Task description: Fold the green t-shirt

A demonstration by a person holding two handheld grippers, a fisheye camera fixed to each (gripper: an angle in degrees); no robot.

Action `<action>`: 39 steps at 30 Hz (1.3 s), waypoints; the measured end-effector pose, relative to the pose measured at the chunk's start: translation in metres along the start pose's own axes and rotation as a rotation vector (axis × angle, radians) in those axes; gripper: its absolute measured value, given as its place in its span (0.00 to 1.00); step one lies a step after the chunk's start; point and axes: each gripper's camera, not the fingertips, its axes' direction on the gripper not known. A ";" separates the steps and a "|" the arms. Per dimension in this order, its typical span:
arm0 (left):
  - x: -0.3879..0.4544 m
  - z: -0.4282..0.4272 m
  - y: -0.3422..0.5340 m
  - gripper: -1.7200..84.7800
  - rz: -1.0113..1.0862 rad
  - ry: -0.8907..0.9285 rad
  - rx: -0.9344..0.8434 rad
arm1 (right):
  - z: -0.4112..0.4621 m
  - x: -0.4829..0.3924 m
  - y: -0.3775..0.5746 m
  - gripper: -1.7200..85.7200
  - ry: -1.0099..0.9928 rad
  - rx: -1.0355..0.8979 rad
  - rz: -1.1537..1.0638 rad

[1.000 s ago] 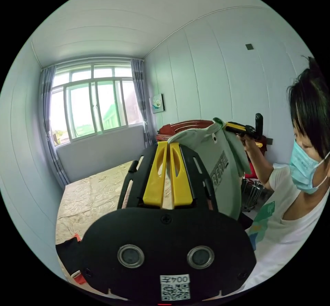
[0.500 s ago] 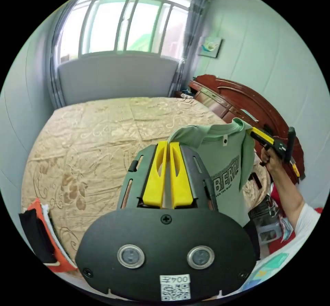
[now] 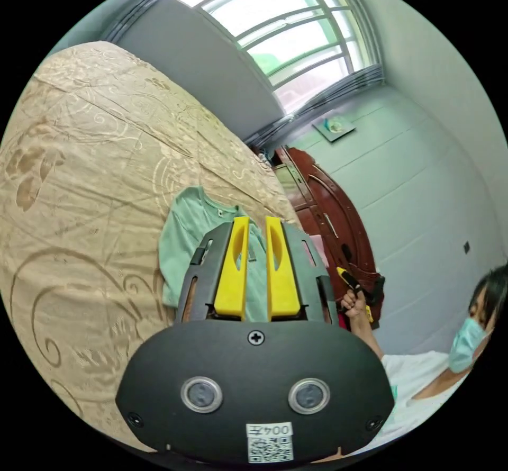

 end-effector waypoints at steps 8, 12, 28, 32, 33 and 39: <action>0.015 -0.095 0.240 0.05 -0.054 -0.111 -0.146 | -0.011 0.014 0.224 0.04 -0.515 -0.149 0.313; -0.002 -0.097 0.297 0.06 -0.073 -0.225 -0.285 | 0.023 -0.026 0.243 0.08 -0.563 -0.257 0.231; -0.056 -0.010 0.355 0.21 -0.054 -0.580 -0.670 | -0.005 -0.014 0.259 0.06 -0.564 -0.104 0.258; -0.069 -0.019 0.358 0.21 -0.130 -0.542 -0.644 | -0.005 0.000 0.264 0.05 -0.453 -0.098 0.286; -0.070 -0.020 0.356 0.20 -0.139 -0.524 -0.632 | -0.005 0.004 0.263 0.05 -0.418 -0.098 0.289; -0.059 -0.012 0.352 0.15 -0.119 -0.436 -0.664 | -0.004 0.059 0.257 0.09 -0.033 -0.149 0.331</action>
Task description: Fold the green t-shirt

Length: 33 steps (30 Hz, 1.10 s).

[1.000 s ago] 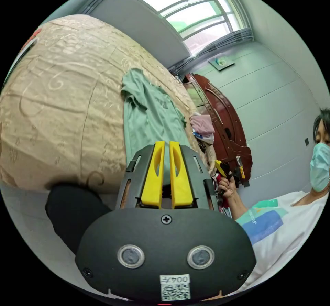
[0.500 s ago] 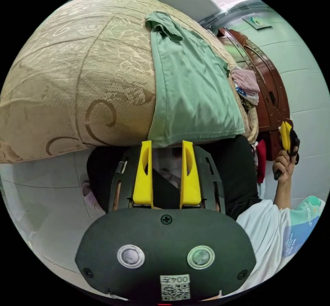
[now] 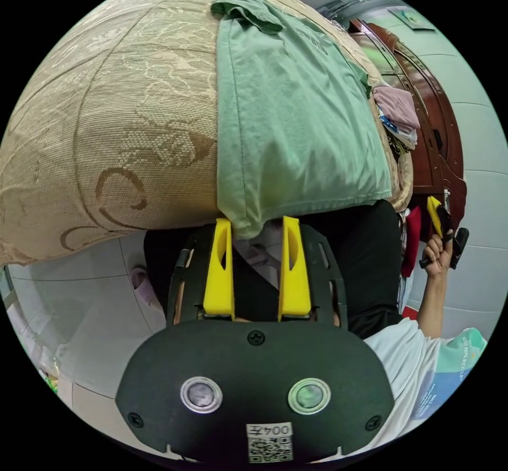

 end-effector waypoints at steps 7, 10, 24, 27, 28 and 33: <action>-0.009 -0.042 0.017 0.06 -0.013 0.180 0.068 | 0.050 0.012 -0.002 0.13 0.115 -0.206 -0.015; -0.013 -0.088 0.025 0.06 0.006 0.302 0.141 | 0.066 0.006 -0.001 0.13 0.064 -0.239 -0.001; -0.055 -0.211 0.036 0.06 -0.029 0.584 0.388 | 0.153 -0.069 0.008 0.15 0.134 -0.436 -0.222; -0.054 -0.214 0.034 0.06 -0.027 0.598 0.379 | 0.160 -0.055 -0.001 0.15 0.021 -0.399 -0.108; -0.053 -0.215 0.034 0.06 -0.027 0.601 0.378 | 0.160 -0.042 -0.006 0.15 -0.059 -0.379 -0.024; -0.050 -0.221 0.031 0.06 -0.025 0.621 0.386 | 0.176 -0.001 -0.021 0.17 -0.217 -0.411 0.169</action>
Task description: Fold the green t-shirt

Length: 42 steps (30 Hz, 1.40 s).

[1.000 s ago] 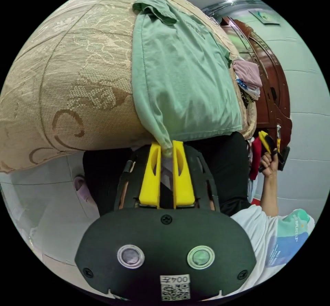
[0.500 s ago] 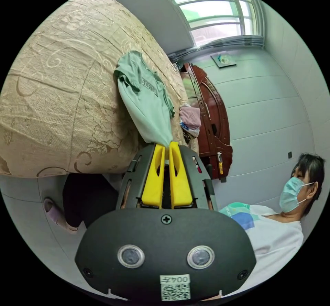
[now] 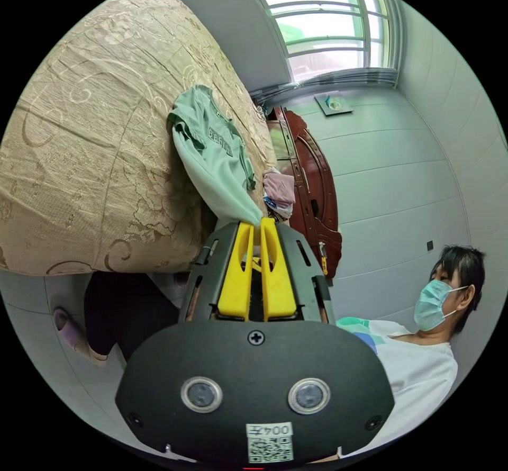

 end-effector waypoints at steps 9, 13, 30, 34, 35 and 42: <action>0.006 -0.005 -0.010 0.06 -0.024 -0.026 0.005 | -0.029 -0.058 -0.015 0.02 0.516 0.011 -0.277; 0.003 0.004 -0.013 0.05 -0.037 -0.023 -0.033 | -0.049 -0.068 -0.017 0.04 0.710 -0.033 -0.413; 0.016 0.002 -0.038 0.05 -0.105 -0.009 0.000 | -0.036 0.056 -0.058 0.21 0.002 -0.177 0.035; 0.025 0.002 -0.043 0.05 -0.105 -0.012 -0.002 | -0.035 0.058 -0.076 0.17 0.040 -0.261 -0.028; 0.028 0.001 -0.044 0.05 -0.107 -0.012 0.000 | -0.036 0.060 -0.080 0.16 0.044 -0.279 -0.033; 0.043 -0.003 -0.052 0.05 -0.113 0.019 0.013 | -0.051 0.075 -0.082 0.10 0.053 -0.339 -0.070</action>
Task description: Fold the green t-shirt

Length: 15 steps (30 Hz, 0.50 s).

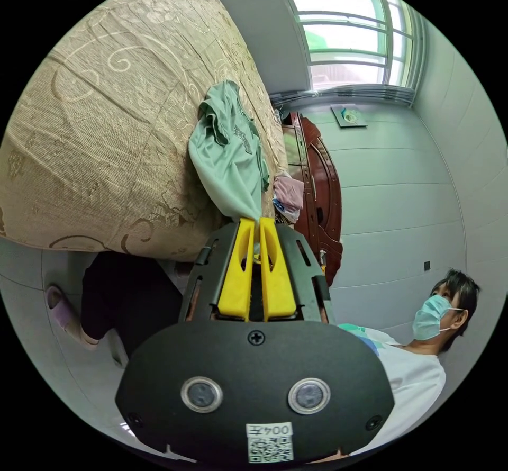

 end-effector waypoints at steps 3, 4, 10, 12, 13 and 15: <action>0.005 -0.004 -0.001 0.05 -0.016 0.037 0.012 | -0.016 -0.007 0.015 0.03 -0.109 0.071 -0.092; 0.006 -0.006 -0.001 0.05 -0.016 0.041 0.015 | -0.025 -0.011 0.023 0.03 -0.080 0.114 -0.113; 0.045 -0.027 -0.005 0.05 0.052 0.284 0.108 | -0.135 -0.045 0.088 0.01 -0.414 0.548 -0.420; 0.090 -0.044 -0.014 0.05 0.163 0.410 0.174 | -0.181 -0.071 0.110 0.01 -0.462 0.671 -0.535; 0.105 -0.049 -0.016 0.05 0.201 0.437 0.189 | -0.212 -0.093 0.126 0.01 -0.487 0.740 -0.612; 0.173 -0.075 -0.023 0.05 0.362 0.541 0.227 | -0.259 -0.130 0.153 0.01 -0.500 0.836 -0.741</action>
